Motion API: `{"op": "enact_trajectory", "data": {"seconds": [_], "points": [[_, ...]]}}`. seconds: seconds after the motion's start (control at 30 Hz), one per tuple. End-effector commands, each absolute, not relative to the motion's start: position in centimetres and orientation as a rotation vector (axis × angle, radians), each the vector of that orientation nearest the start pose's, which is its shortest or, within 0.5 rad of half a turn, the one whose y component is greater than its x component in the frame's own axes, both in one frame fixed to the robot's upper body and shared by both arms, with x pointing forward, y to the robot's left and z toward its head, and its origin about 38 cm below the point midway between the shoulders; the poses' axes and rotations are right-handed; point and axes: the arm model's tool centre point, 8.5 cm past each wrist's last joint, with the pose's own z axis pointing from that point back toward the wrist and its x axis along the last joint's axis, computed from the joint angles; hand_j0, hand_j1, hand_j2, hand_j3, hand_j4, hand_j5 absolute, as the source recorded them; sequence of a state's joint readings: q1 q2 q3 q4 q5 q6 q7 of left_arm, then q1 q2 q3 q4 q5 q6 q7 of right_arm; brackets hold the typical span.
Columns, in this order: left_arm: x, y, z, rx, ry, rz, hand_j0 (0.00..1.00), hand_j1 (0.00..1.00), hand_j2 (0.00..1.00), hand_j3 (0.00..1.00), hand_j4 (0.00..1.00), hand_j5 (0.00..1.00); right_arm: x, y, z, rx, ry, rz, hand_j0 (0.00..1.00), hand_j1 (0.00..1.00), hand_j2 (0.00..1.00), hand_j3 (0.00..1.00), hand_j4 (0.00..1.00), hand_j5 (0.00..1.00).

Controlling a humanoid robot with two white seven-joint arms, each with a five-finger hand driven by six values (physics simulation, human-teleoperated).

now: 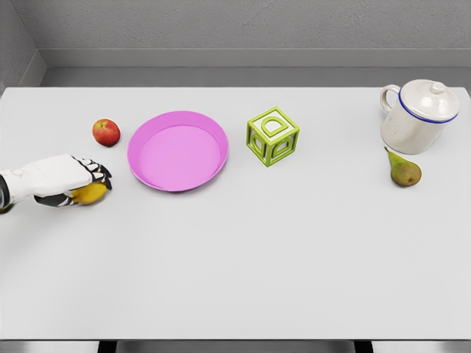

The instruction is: Put the lemon on the plate with left arm

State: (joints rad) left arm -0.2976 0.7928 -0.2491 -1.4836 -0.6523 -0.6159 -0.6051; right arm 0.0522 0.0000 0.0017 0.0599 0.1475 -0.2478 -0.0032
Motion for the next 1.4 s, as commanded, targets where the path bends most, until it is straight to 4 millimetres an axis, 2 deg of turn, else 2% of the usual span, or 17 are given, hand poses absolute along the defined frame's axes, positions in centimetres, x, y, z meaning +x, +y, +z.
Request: {"op": "enact_trajectory", "data": {"seconds": [0.0, 0.37, 0.77, 1.37], "points": [[39.4, 36.4, 16.1, 0.519, -1.148, -2.062, 0.56, 0.56, 0.56, 0.56, 0.56, 0.56, -2.9, -26.8, -25.8, -0.063, -0.127, 0.152, 1.0, 1.0, 1.0, 1.0, 1.0, 1.0], [39.9, 34.6, 16.2, 0.502, -1.22, -2.044, 0.54, 0.54, 0.54, 0.54, 0.54, 0.54, -2.8, -26.8, -25.8, -0.064, -0.128, 0.152, 1.0, 1.0, 1.0, 1.0, 1.0, 1.0], [40.7, 33.9, 18.1, 0.515, -1.295, -2.023, 0.54, 0.54, 0.54, 0.54, 0.54, 0.54, -2.8, -26.8, -25.8, -0.064, -0.128, 0.152, 1.0, 1.0, 1.0, 1.0, 1.0, 1.0], [42.5, 29.1, 19.6, 0.504, -1.46, -1.999, 0.52, 0.52, 0.52, 0.52, 0.52, 0.52, -2.8, -26.8, -25.8, -0.063, -0.13, 0.152, 1.0, 1.0, 1.0, 1.0, 1.0, 1.0]]}}
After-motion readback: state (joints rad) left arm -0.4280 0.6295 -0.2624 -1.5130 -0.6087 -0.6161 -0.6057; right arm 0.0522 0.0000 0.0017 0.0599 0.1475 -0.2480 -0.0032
